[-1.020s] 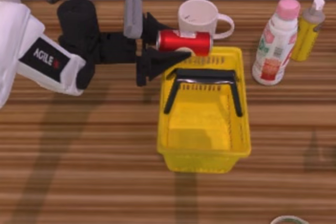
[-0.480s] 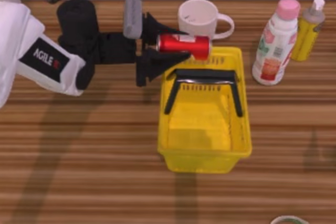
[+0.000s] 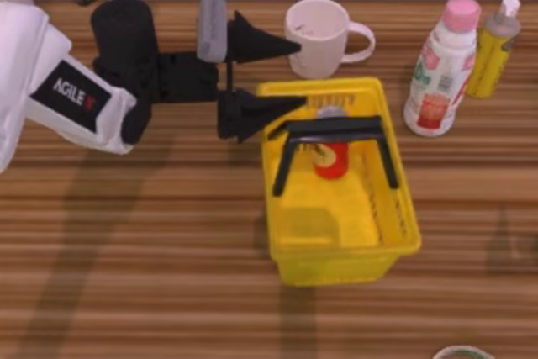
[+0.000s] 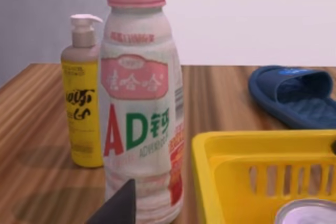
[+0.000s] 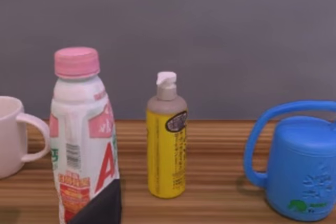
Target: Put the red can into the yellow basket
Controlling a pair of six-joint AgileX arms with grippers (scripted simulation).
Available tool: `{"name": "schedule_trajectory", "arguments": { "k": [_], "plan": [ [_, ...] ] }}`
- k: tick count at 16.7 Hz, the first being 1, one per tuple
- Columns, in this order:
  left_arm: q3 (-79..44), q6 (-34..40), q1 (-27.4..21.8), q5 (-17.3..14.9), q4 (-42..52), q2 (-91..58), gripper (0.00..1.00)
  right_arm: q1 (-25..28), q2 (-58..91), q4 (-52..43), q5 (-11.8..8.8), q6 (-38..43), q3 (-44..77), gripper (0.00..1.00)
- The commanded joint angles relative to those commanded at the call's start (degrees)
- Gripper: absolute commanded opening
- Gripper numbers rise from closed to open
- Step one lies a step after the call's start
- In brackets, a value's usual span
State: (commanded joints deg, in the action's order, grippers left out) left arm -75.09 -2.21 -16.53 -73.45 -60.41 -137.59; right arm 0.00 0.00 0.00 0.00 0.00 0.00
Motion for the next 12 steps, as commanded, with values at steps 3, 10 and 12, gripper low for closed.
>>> {"name": "schedule_trajectory", "arguments": {
  "k": [3, 10, 12],
  "plan": [
    [0.0, 0.0, 0.0, 0.0, 0.0, 0.0, 1.0, 0.0, 0.0, 0.0, 0.0, 0.0, 0.0, 1.0],
    [2.8, 1.2, 0.6, 3.6, 2.9, 5.6, 1.0, 2.2, 5.5, -5.0, -0.1, -3.4, 5.4, 1.0],
    [5.8, 2.3, 1.7, 7.3, 5.9, 11.6, 1.0, 4.3, 11.7, -9.9, -0.1, -6.7, 11.3, 1.0]
  ]
}}
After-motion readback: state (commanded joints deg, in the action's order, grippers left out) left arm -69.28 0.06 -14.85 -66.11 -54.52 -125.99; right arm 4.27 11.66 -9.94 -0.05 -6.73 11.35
